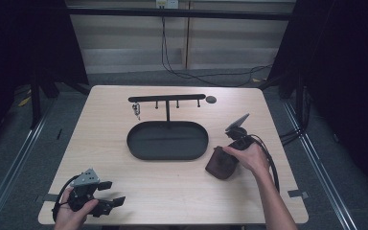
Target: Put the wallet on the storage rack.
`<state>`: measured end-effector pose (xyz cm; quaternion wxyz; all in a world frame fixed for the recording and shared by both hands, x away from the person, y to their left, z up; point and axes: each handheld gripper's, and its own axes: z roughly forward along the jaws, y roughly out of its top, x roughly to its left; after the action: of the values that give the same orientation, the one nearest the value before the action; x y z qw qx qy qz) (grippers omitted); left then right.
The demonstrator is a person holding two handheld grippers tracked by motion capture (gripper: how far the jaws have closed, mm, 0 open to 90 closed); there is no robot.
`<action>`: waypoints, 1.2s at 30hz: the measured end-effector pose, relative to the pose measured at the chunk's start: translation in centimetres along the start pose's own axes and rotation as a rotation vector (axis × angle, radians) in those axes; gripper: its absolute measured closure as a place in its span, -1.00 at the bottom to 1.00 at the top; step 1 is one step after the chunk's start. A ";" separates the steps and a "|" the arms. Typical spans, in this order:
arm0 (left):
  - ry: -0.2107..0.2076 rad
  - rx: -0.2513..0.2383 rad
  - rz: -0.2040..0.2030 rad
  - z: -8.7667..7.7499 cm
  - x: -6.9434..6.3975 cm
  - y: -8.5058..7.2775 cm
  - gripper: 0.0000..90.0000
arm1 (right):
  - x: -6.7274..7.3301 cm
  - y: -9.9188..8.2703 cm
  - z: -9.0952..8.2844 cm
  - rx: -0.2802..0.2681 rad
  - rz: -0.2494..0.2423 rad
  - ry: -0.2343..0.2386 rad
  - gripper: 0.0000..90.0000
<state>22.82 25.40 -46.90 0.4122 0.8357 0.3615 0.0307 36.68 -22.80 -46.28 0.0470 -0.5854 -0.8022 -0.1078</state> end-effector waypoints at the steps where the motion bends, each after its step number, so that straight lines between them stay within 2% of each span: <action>1: 0.002 -0.002 0.002 0.0 0.0 0.0 -0.55 | -0.1 0.0 0.0 0.000 0.000 0.018 -0.49; 2: 0.002 -0.002 0.002 0.0 0.0 0.0 -0.55 | -0.1 0.0 0.0 0.000 0.000 0.018 -0.49; 3: -0.001 0.000 0.000 -0.1 0.1 0.0 -0.55 | -0.1 0.0 -0.2 -0.003 -0.002 0.048 -0.42; 8: 0.000 0.000 -0.001 -0.1 0.1 0.0 -0.55 | 0.0 0.0 -0.3 0.003 0.013 0.044 -0.35; 10: -0.003 -0.004 -0.005 -0.1 0.1 0.0 -0.55 | 0.0 0.0 -0.5 -0.017 0.025 0.034 -0.18; 11: -0.002 -0.004 -0.005 -0.1 0.1 0.0 -0.55 | -0.1 -0.1 -0.7 -0.044 0.030 0.023 -0.11; 15: -0.003 -0.003 -0.002 -0.2 0.2 0.0 -0.55 | -0.2 -0.1 -1.0 -0.054 0.037 0.016 -0.01; 22: -0.010 -0.001 -0.006 -0.2 0.2 0.0 -0.56 | -0.5 -0.5 -2.1 -0.094 0.062 0.015 0.40; 23: -0.011 -0.001 -0.004 -0.2 0.2 0.0 -0.56 | -0.5 -0.5 -2.3 -0.101 0.059 0.017 0.40; 27: -0.009 0.001 -0.006 -0.3 0.2 0.0 -0.56 | -0.1 -0.6 -3.3 -0.103 0.048 -0.026 0.47; 29: -0.010 -0.003 -0.006 -0.3 0.2 0.0 -0.56 | 0.0 -0.5 -3.4 -0.100 0.047 -0.029 0.49; 30: -0.008 -0.003 -0.006 -0.4 0.2 0.0 -0.56 | 0.0 -0.5 -3.7 -0.100 0.049 -0.030 0.60; 32: -0.007 -0.002 -0.006 -0.3 0.3 0.0 -0.56 | 0.0 -0.5 -4.4 -0.111 0.049 -0.006 0.63; 33: -0.009 -0.001 -0.006 -0.3 0.3 0.0 -0.56 | 0.3 -0.5 -4.6 -0.101 0.037 -0.030 0.64; 36: -0.011 -0.001 -0.004 -0.3 0.2 0.0 -0.56 | 0.7 -0.5 -5.1 -0.098 0.028 -0.032 0.67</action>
<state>22.88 25.75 -46.77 0.4146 0.8349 0.3610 0.0256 35.68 -23.46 -41.26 0.0070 -0.5999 -0.7882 -0.1368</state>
